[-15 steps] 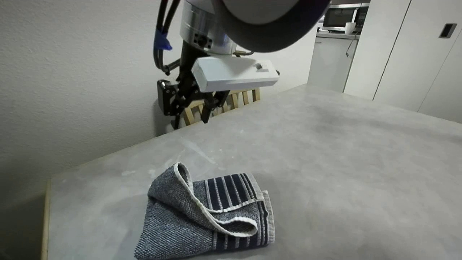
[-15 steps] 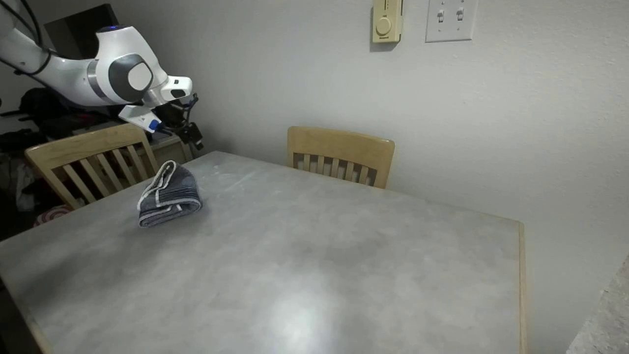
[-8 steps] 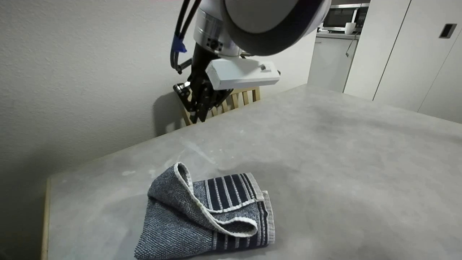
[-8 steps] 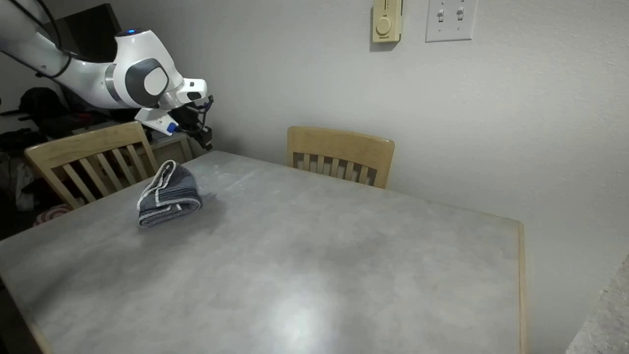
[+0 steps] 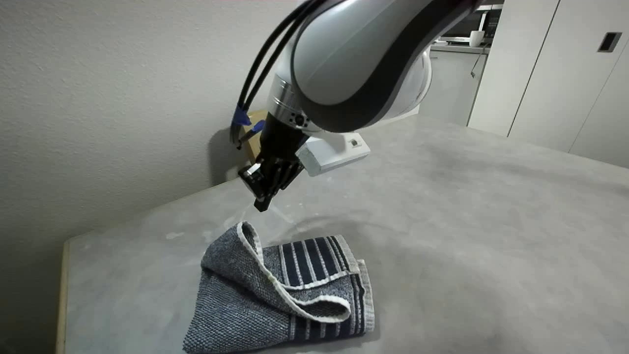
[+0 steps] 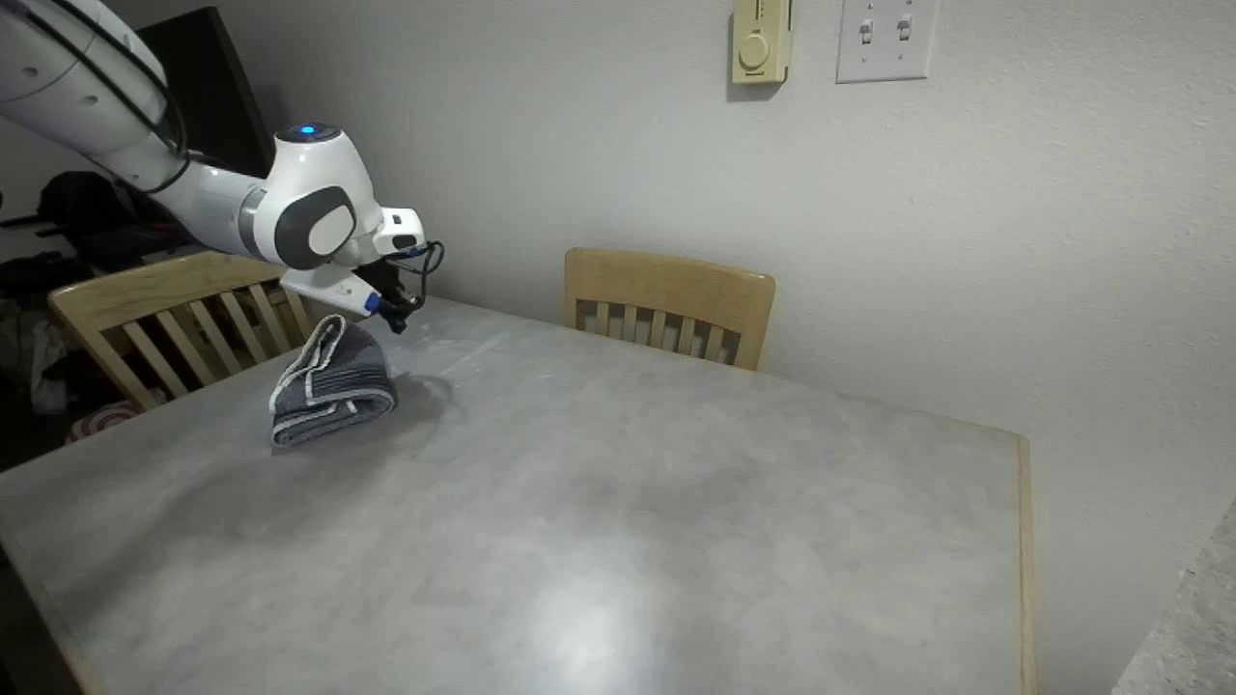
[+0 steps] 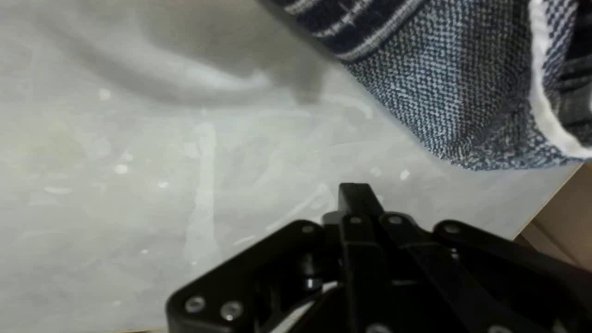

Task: Fold the towel

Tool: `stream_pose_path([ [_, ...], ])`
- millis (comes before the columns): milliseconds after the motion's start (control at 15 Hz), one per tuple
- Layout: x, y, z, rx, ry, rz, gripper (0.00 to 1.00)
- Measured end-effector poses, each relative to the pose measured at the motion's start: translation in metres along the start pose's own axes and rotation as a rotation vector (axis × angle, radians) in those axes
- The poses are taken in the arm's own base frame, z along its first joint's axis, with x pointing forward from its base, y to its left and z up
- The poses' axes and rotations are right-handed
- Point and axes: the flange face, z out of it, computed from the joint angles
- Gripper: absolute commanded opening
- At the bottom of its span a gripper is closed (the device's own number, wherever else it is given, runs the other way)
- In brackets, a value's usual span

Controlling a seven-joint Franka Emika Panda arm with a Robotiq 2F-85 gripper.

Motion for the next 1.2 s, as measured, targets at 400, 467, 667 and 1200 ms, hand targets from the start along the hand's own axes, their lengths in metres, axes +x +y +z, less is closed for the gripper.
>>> stream_pose_path([
  [400,-0.002,-0.010,0.028,0.093,-0.050,0.004,0.00],
  [467,-0.002,-0.012,0.031,0.107,-0.069,0.018,0.00],
  [667,0.000,-0.021,0.035,0.163,-0.140,0.067,0.00],
  [1200,0.011,-0.022,0.024,0.362,-0.332,0.206,0.00],
])
